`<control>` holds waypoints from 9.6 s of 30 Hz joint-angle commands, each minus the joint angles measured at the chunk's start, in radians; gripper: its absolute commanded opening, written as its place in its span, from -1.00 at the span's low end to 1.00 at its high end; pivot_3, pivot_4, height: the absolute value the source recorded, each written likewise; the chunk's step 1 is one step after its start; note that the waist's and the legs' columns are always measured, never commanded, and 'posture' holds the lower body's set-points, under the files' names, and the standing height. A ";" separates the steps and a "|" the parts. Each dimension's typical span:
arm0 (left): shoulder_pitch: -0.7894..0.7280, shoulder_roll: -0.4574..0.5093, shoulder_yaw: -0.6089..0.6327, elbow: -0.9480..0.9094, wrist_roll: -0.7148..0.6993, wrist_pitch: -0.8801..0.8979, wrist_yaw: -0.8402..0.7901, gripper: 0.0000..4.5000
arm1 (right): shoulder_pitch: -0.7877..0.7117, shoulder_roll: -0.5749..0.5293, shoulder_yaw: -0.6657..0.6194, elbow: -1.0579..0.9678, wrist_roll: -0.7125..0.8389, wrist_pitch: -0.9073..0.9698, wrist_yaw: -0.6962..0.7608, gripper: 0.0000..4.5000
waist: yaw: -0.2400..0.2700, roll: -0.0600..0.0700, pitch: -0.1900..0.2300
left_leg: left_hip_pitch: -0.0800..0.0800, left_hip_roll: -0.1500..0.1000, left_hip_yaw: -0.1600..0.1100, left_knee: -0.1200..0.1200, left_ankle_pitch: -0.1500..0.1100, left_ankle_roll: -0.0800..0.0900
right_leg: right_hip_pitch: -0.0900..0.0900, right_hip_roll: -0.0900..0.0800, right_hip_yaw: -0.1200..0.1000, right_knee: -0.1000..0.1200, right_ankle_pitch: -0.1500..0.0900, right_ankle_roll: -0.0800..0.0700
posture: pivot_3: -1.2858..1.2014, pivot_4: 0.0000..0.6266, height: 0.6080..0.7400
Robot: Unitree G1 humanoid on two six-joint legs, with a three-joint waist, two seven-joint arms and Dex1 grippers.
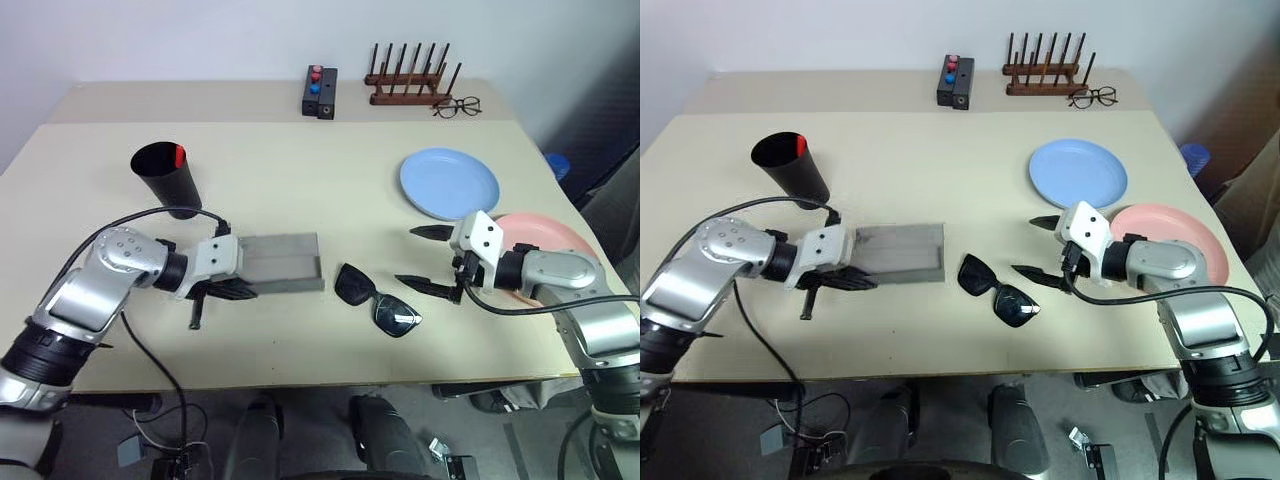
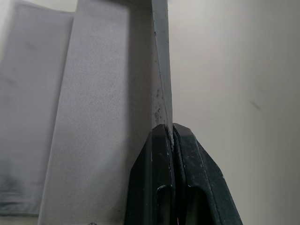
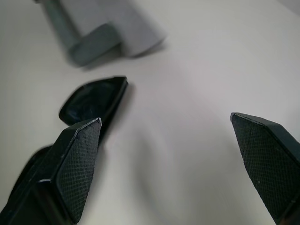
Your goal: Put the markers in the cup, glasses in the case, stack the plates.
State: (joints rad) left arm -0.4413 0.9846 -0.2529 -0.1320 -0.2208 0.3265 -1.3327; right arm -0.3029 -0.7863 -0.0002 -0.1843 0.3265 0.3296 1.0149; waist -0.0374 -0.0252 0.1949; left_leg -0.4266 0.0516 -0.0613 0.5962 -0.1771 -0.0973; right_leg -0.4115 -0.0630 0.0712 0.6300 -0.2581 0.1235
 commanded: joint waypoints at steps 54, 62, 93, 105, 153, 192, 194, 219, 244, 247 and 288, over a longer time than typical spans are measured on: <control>0.327 -0.229 0.287 -0.411 -0.245 0.202 0.390 -0.39 | -0.157 -0.020 0.323 -0.415 -0.046 0.827 -0.416 -0.75 | -0.004 0.000 -0.001 | 0.000 0.000 0.000 0.002 -0.001 0.002 | 0.000 0.000 0.000 0.000 0.000 0.000 | 0.03 -0.52 0.98; 0.325 -0.218 0.302 -0.401 -0.264 0.206 0.400 -0.39 | -0.160 -0.021 0.341 -0.409 -0.066 0.795 -0.415 -0.99 | -0.005 -0.001 -0.001 | 0.000 0.000 0.000 0.002 -0.001 0.002 | 0.000 0.000 0.000 0.001 0.000 0.000 | 0.03 -0.52 0.98; 0.748 -0.131 0.818 -0.358 -0.280 0.135 0.374 -0.39 | -0.511 0.400 0.578 -0.106 -0.160 0.499 -0.340 -0.99 | -0.008 -0.001 -0.001 | -0.001 0.001 0.002 -0.001 -0.002 0.002 | -0.005 0.000 0.000 0.000 0.001 -0.004 | 0.03 -0.52 0.98; 0.716 -0.123 0.757 -0.372 -0.292 0.161 0.374 -0.39 | -0.487 0.342 0.566 -0.142 -0.187 0.513 -0.275 -0.99 | -0.009 -0.001 -0.001 | -0.001 0.002 0.003 -0.002 -0.002 0.003 | -0.007 0.000 0.000 0.001 0.001 -0.004 | 0.03 -0.52 0.98; -0.263 -0.225 0.025 0.298 -0.071 0.173 0.160 -0.98 | -0.118 0.100 0.128 -0.387 -0.022 0.275 -0.123 -1.00 | -0.002 0.000 -0.001 | -0.001 0.001 0.000 -0.001 -0.002 0.003 | -0.003 0.002 0.000 0.003 -0.001 0.000 | 0.03 -0.52 0.98; 0.252 -0.239 0.359 -0.398 -0.324 0.267 0.386 -1.00 | -0.413 0.085 0.282 0.631 -0.640 -0.135 -0.501 0.09 | -0.005 0.001 0.000 | 0.000 0.000 0.001 0.001 -0.002 0.003 | -0.001 0.001 0.001 0.002 -0.001 0.000 | 0.03 -0.52 0.98; 0.257 -0.251 0.357 -0.421 -0.343 0.278 0.408 -1.00 | -0.415 0.091 0.278 0.648 -0.647 -0.154 -0.504 -0.35 | -0.006 0.001 0.000 | 0.000 0.000 0.001 0.001 -0.002 0.003 | -0.001 0.001 0.001 0.002 -0.001 0.000 | 0.03 -0.52 0.98; 0.237 -0.351 0.286 -0.291 -0.370 0.189 0.419 -1.00 | 0.442 -0.280 -0.477 -0.175 -0.418 0.086 -0.056 -0.98 | 0.020 0.004 -0.001 | 0.003 0.000 0.001 0.005 -0.002 0.004 | 0.004 0.000 0.001 0.001 -0.001 -0.001 | 0.03 -0.52 0.98; 0.274 -0.336 0.285 -0.338 -0.366 0.196 0.449 -1.00 | 0.292 -0.202 -0.153 -0.217 -0.360 0.128 -0.128 0.27 | -0.002 0.005 -0.001 | 0.000 0.000 0.001 0.013 -0.004 0.006 | 0.005 0.000 0.001 0.001 0.000 -0.002 | 0.03 -0.52 0.98; 0.281 -0.323 0.298 -0.356 -0.384 0.213 0.453 -1.00 | 0.257 -0.217 -0.080 -0.155 -0.431 0.076 -0.165 0.27 | -0.002 0.005 -0.001 | 0.001 0.000 0.001 0.013 -0.004 0.006 | 0.005 0.000 0.001 0.001 0.000 -0.003 | 0.03 -0.52 0.98; 0.295 -0.291 0.424 -0.422 -0.378 0.281 0.657 -1.00 | -0.028 -0.273 -0.110 0.254 -0.418 -0.168 -0.187 0.03 | -0.012 0.007 0.000 | 0.001 0.000 0.001 0.013 -0.005 0.007 | 0.005 0.000 0.002 0.002 0.000 -0.002 | 0.03 -0.52 0.98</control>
State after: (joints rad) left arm -0.1588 0.6951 0.1118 -0.5511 -0.6200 0.6424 -0.7009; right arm -0.2993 -1.0779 -0.0967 0.1050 -0.1302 0.1551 0.8398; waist -0.0496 -0.0185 0.1950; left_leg -0.4254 0.0515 -0.0599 0.6089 -0.1818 -0.0898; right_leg -0.4067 -0.0625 0.0729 0.6321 -0.2578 0.1214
